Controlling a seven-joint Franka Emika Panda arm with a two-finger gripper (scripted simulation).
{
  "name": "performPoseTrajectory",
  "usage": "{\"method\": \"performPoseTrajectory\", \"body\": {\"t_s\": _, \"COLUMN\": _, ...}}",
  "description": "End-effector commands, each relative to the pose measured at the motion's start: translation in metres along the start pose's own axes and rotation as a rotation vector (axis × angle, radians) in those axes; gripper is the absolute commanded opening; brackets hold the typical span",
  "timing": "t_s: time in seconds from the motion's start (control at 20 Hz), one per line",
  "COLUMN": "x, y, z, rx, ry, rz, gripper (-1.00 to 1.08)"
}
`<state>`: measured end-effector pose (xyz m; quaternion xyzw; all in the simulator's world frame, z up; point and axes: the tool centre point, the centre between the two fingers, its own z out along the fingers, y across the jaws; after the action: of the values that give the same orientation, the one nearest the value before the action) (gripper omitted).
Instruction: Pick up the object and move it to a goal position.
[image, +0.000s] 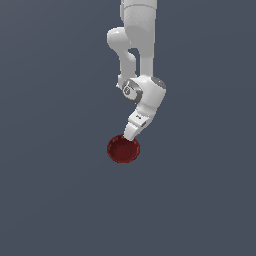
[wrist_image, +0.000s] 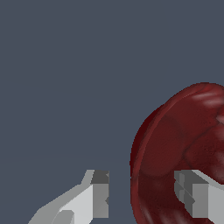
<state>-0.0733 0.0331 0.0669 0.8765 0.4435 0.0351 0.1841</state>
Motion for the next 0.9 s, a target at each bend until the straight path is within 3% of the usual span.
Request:
{"method": "performPoseTrajectory", "body": {"t_s": 0.0, "x": 0.000, "y": 0.000, "z": 0.003, "rx": 0.000, "ry": 0.000, "rz": -0.001, "gripper": 0.28}}
{"method": "performPoseTrajectory", "body": {"t_s": 0.65, "x": 0.000, "y": -0.001, "z": 0.029, "rx": -0.001, "ry": 0.001, "rz": -0.005, "gripper": 0.28}}
{"method": "performPoseTrajectory", "body": {"t_s": 0.7, "x": 0.000, "y": -0.001, "z": 0.029, "rx": -0.001, "ry": 0.001, "rz": -0.005, "gripper": -1.00}}
{"method": "performPoseTrajectory", "body": {"t_s": 0.85, "x": 0.000, "y": -0.001, "z": 0.029, "rx": -0.001, "ry": 0.001, "rz": -0.005, "gripper": -1.00}}
